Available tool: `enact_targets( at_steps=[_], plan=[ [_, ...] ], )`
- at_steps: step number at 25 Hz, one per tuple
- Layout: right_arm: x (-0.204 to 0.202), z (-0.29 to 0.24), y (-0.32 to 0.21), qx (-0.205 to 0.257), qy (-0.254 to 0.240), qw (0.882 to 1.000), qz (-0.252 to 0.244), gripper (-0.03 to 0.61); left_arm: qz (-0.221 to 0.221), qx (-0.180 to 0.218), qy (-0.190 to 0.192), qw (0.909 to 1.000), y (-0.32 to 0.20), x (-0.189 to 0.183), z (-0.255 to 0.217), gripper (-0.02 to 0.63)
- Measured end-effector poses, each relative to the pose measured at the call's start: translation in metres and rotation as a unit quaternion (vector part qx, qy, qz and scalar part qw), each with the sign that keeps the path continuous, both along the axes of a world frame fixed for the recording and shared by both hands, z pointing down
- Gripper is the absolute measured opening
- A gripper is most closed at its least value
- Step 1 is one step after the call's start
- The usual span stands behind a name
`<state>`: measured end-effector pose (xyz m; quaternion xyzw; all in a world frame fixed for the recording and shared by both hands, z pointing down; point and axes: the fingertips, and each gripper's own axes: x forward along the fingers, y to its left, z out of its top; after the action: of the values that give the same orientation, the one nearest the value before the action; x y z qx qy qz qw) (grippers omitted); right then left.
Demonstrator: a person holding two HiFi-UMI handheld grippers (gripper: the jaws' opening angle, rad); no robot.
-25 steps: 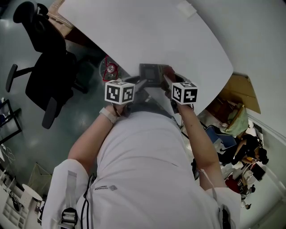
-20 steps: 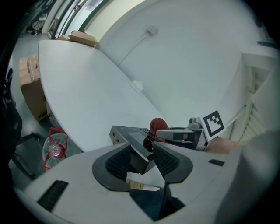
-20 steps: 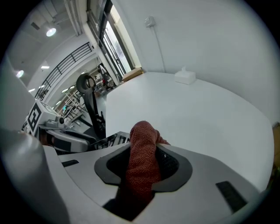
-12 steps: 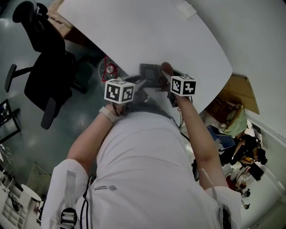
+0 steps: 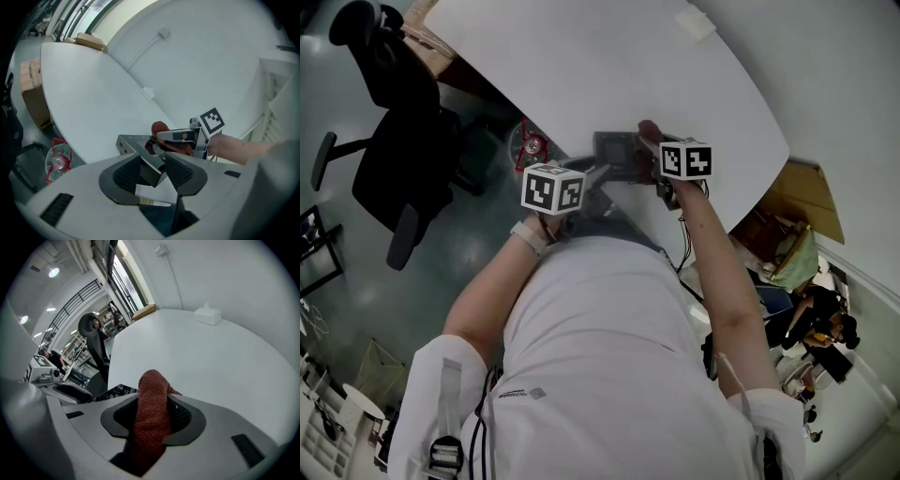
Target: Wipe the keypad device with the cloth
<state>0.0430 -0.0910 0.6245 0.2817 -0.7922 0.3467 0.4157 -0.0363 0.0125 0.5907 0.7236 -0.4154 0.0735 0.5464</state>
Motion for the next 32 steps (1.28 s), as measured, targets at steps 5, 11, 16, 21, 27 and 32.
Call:
enact_targets(
  at_steps=[5, 11, 16, 21, 27, 32],
  plan=[
    [0.003, 0.001, -0.007, -0.031, 0.028, 0.999, -0.021, 0.139, 0.007, 0.002, 0.0, 1.0, -0.002, 0.002, -0.001, 0.164],
    [0.0, 0.014, -0.017, -0.061, 0.061, 0.996, -0.012, 0.138, 0.006, 0.001, 0.003, 1.0, -0.004, 0.003, -0.001, 0.164],
    [-0.013, 0.02, -0.013, -0.042, 0.11, 0.989, -0.086, 0.138, 0.003, 0.004, 0.005, 1.0, -0.004, 0.004, -0.001, 0.164],
    [-0.038, 0.02, -0.002, -0.028, 0.119, 0.983, -0.14, 0.138, -0.002, 0.011, 0.003, 0.9999, -0.006, 0.004, -0.001, 0.164],
    [-0.078, 0.016, 0.02, -0.051, 0.078, 0.977, -0.193, 0.138, -0.004, 0.011, 0.006, 0.9999, -0.007, 0.004, -0.001, 0.164],
    [-0.096, 0.004, 0.042, -0.082, 0.026, 0.97, -0.227, 0.138, -0.015, 0.008, 0.007, 0.9998, -0.009, 0.002, 0.002, 0.164]
  ],
)
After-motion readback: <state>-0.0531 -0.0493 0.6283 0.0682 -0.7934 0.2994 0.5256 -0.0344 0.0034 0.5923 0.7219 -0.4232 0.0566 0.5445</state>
